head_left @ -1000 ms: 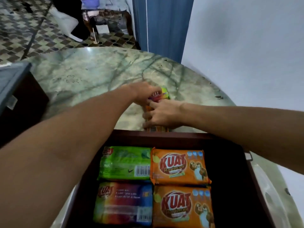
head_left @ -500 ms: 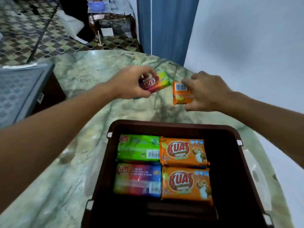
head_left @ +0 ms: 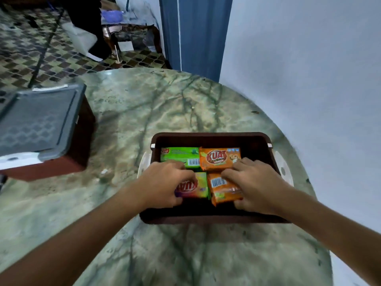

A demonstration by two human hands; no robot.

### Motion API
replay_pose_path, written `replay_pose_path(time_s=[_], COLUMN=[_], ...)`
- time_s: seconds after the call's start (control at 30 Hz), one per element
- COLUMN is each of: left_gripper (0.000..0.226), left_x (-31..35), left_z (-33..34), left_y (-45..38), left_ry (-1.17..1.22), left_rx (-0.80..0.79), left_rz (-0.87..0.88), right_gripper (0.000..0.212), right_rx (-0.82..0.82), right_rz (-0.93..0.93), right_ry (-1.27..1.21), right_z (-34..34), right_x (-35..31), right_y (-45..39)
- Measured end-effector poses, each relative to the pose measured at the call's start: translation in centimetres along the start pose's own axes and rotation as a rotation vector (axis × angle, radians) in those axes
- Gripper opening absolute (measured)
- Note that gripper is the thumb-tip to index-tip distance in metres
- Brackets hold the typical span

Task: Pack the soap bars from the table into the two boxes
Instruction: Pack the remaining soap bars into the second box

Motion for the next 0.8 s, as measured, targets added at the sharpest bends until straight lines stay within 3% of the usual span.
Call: replay_pose_path(time_s=[0.07, 0.17, 0.33, 0.43, 0.53, 0.57, 0.63, 0.67, 0.73, 0.8], left_gripper=[0.055, 0.049, 0.059, 0.06, 0.043, 0.039, 0.038, 0.04, 0.04, 0.037], left_x=[0.2, 0.6, 0.6, -0.9, -5.1, -7.1, -9.7, -9.6, -8.2, -7.5], left_z=[0.2, -0.7, -0.4, -0.9, -2.4, -1.9, 0.4, 1.9, 3.6, 3.2], left_y=[0.3, 0.7, 0.8, 1.8, 3.7, 4.1, 4.6, 4.5, 4.1, 4.0], left_ry=[-0.063, -0.182, -0.13, -0.108, 0.373, 0.498, 0.863, 1.136, 1.55, 1.633], left_rx=[0.04, 0.22, 0.229, 0.353, 0.591, 0.601, 0.467, 0.382, 0.306, 0.4], left_rz=[-0.022, -0.075, -0.109, -0.127, -0.497, -0.667, -0.935, -0.974, -0.959, -0.914], right_gripper=[0.055, 0.048, 0.052, 0.045, 0.038, 0.04, 0.052, 0.058, 0.052, 0.041], right_rx=[0.075, 0.137, 0.143, 0.344, 0.54, 0.485, 0.237, 0.169, 0.231, 0.297], right_rz=[-0.035, -0.043, 0.012, 0.187, 0.705, 0.892, 1.132, 1.162, 1.154, 1.154], right_ry=[-0.018, -0.046, -0.164, -0.348, -0.56, -0.741, -1.274, -1.444, -1.538, -1.457], right_z=[0.8, 1.3, 1.6, -0.7, -2.4, -0.8, 3.2, 4.8, 5.9, 5.2], right_x=[-0.9, -1.8, -1.1, 1.8, 8.0, 10.2, 10.4, 9.8, 9.0, 8.3], right_y=[-0.4, -1.6, -1.2, 0.9, 4.5, 5.7, 6.7, 6.7, 6.4, 5.9])
Point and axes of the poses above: each hand's wrist, its own y-axis away from the middle knuckle, its own z-axis out of the palm, x = y × z, the point moved 7 cm from there along -y, towards the middle knuckle, and after that the axes turned 2 degrees about -z, right-handed, at the moved point
